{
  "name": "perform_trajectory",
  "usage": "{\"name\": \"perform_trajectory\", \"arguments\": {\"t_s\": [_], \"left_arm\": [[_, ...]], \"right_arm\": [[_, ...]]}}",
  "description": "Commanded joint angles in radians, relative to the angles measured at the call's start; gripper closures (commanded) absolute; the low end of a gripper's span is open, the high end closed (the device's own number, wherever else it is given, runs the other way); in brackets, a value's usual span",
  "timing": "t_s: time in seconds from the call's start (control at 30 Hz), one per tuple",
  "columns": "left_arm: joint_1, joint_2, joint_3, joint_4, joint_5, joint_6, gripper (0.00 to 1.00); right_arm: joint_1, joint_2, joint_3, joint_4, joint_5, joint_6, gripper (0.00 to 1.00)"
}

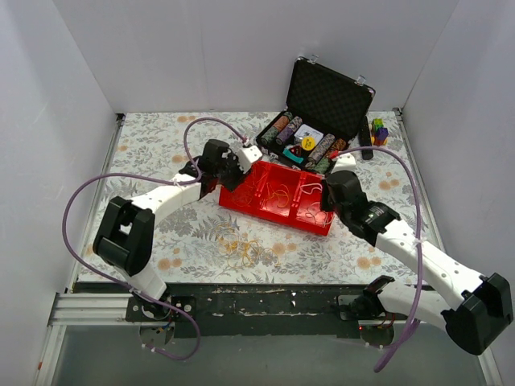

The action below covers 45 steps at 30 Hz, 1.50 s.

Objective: Untangle the cables

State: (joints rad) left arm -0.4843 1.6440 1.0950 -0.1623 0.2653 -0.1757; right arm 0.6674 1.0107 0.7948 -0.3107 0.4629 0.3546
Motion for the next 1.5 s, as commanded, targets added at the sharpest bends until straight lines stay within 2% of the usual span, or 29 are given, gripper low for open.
{"name": "perform_trajectory", "arguments": {"t_s": [0.0,0.07,0.2,0.4,0.53,0.8,1.13,1.37,1.47], "left_arm": [[-0.022,0.011,0.026,-0.055,-0.063,0.019,0.56],[-0.023,0.014,0.064,-0.072,-0.067,-0.008,0.47],[-0.022,-0.021,0.114,-0.085,-0.060,-0.033,0.23],[-0.022,-0.133,0.178,-0.128,-0.023,-0.061,0.13],[-0.022,-0.200,0.209,-0.172,0.011,-0.074,0.10],[-0.022,-0.279,0.240,-0.220,0.017,-0.100,0.02],[-0.022,-0.340,0.230,-0.263,0.069,-0.146,0.02],[-0.022,-0.380,0.223,-0.385,0.169,-0.145,0.02],[-0.023,-0.414,0.166,-0.451,0.227,-0.117,0.02]], "right_arm": [[-0.003,0.038,0.000,-0.002,-0.004,0.049,0.99],[-0.003,0.068,-0.003,0.001,-0.018,0.055,0.99],[-0.003,0.106,-0.008,0.010,-0.030,0.058,0.99],[-0.006,0.195,0.023,-0.007,-0.014,0.069,0.99],[-0.011,0.264,0.072,-0.053,0.007,0.089,0.99],[-0.017,0.342,0.132,-0.039,-0.004,0.090,0.99],[-0.038,0.446,0.208,-0.045,0.043,0.118,0.99],[-0.045,0.482,0.208,-0.044,0.019,0.122,0.99],[-0.045,0.453,0.216,-0.057,0.013,0.115,0.77]]}}
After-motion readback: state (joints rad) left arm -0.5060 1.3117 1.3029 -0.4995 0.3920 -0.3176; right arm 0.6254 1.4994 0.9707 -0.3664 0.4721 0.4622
